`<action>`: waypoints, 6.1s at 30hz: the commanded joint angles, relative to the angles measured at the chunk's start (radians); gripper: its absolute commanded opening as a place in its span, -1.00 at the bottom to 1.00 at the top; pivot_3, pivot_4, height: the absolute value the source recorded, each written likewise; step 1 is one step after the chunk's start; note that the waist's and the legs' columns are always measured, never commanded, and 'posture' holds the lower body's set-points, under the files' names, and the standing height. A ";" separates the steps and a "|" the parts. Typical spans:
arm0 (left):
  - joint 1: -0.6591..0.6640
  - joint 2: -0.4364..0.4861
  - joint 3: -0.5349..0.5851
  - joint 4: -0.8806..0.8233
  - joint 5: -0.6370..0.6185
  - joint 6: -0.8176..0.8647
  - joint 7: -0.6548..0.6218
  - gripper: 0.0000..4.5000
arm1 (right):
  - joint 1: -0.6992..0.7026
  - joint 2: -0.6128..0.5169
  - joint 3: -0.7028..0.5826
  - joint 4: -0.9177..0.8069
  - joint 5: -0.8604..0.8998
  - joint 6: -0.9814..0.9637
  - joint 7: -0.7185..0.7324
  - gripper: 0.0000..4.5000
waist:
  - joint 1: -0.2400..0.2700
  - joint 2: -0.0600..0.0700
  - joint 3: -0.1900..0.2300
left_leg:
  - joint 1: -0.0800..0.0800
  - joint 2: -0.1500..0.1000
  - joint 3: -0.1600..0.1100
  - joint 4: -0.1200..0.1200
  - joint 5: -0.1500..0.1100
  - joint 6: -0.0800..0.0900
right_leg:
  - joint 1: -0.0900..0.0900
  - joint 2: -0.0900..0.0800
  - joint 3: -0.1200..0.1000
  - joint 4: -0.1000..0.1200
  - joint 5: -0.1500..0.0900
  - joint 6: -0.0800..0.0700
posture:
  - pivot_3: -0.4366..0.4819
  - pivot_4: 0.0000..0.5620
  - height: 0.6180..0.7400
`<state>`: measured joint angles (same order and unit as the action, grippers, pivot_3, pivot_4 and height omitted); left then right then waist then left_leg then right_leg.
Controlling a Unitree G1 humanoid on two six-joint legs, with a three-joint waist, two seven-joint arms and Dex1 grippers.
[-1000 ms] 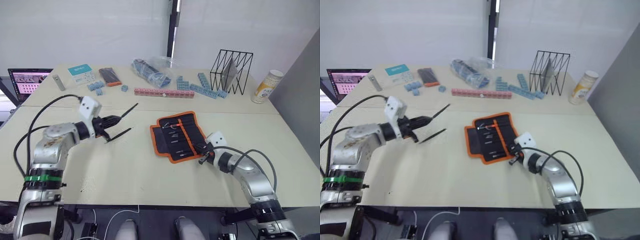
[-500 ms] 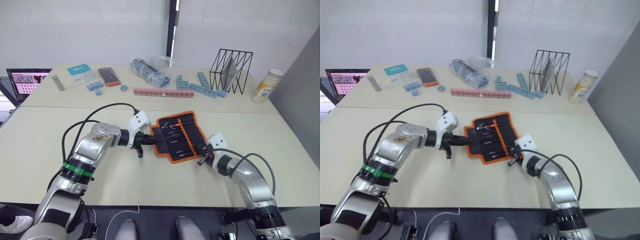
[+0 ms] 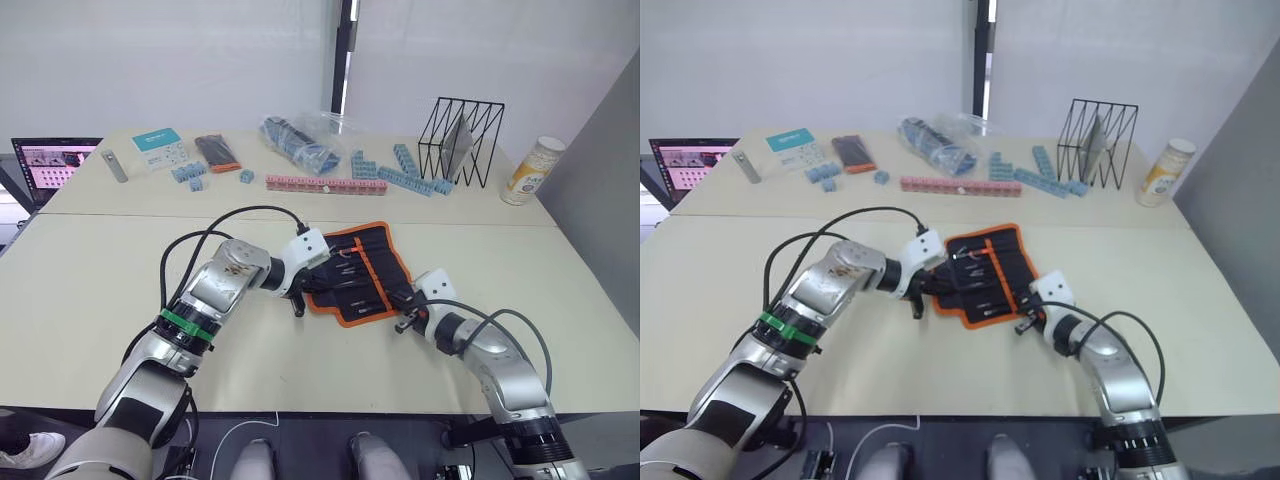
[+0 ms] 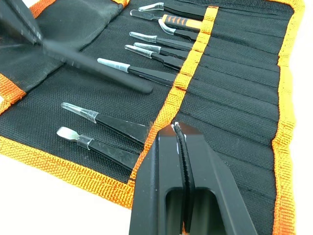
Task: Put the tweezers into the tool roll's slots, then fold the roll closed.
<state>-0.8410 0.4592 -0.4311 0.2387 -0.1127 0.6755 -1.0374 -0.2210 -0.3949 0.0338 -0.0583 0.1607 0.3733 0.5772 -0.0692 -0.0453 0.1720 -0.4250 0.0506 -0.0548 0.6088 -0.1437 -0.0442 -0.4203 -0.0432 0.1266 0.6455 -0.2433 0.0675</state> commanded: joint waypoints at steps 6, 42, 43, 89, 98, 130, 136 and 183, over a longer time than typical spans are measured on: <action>-0.057 -0.057 -0.001 0.085 0.048 -0.083 0.002 -0.99 | 0.014 -0.002 0.009 -0.009 -0.001 0.030 -0.012 -1.00 | 0.000 0.000 0.000 | 0.000 0.000 0.000 0.000 0.000 0.000 | 0.000 0.000 0.000 0.000 0.000 0.000 | -0.05 -0.47 1.00; -0.248 -0.337 0.121 0.602 0.144 -0.399 0.031 -0.30 | -0.005 -0.009 0.025 -0.007 -0.003 0.046 0.001 -1.00 | -0.003 0.000 0.000 | -0.002 -0.002 -0.001 0.002 0.000 0.000 | 0.000 0.000 0.001 -0.001 0.001 0.003 | -0.05 -0.47 1.00; -0.227 -0.311 0.121 0.556 0.144 -0.369 0.016 -0.14 | -0.010 -0.012 0.028 0.001 -0.003 0.044 0.006 -1.00 | -0.004 0.000 0.000 | -0.002 -0.002 -0.001 0.001 0.000 0.000 | 0.000 0.000 0.001 -0.001 0.001 0.003 | -0.05 -0.47 1.00; 1.079 0.095 1.130 -0.434 -0.425 -0.366 0.229 0.97 | -0.232 0.043 0.113 0.358 -0.059 -0.132 0.163 -1.00 | -0.047 0.000 0.000 | 0.005 0.003 0.003 -0.002 -0.001 -0.002 | 0.000 0.000 -0.001 0.001 -0.004 -0.012 | -0.05 -0.47 1.00; 1.070 0.127 1.079 -0.452 -0.463 -0.348 0.194 0.97 | -0.226 0.037 0.109 0.342 -0.062 -0.129 0.169 -1.00 | -0.048 0.000 0.000 | 0.005 0.003 0.003 -0.002 -0.003 -0.004 | 0.000 0.000 -0.001 0.001 -0.004 -0.012 | -0.05 -0.47 1.00; 0.277 0.227 0.483 0.528 -0.040 -0.670 -0.028 -0.29 | -0.113 0.022 0.062 0.173 -0.049 -0.038 0.095 -1.00 | -0.006 0.000 0.000 | 0.004 0.002 0.001 -0.004 0.000 0.000 | 0.000 0.000 -0.002 0.001 -0.003 -0.006 | -0.05 -0.47 1.00; 0.218 0.170 0.471 0.603 -0.017 -0.715 -0.014 -0.99 | -0.105 0.026 0.066 0.160 -0.053 -0.034 0.093 -1.00 | 0.006 0.000 0.000 | 0.004 0.002 0.001 -0.002 0.000 0.000 | 0.001 0.000 -0.002 0.001 -0.002 -0.005 | -0.05 -0.47 1.00; -0.073 -0.004 0.067 0.277 0.078 -0.442 -0.229 -0.99 | 0.031 -0.007 -0.006 -0.150 0.032 0.137 0.027 -1.00 | -0.002 0.000 0.001 | -0.001 0.001 0.000 -0.002 0.000 0.000 | -0.002 0.000 -0.001 0.001 -0.002 -0.001 | -0.05 -0.47 1.00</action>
<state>-0.8839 0.4520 -0.3719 0.5220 -0.0421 0.2557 -1.2556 -0.1947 -0.3949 0.0282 -0.1745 0.1788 0.4988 0.6038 -0.0708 -0.0450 0.1728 -0.4259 0.0513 -0.0549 0.6066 -0.1437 -0.0440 -0.4223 -0.0429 0.1255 0.6461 -0.2450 0.0660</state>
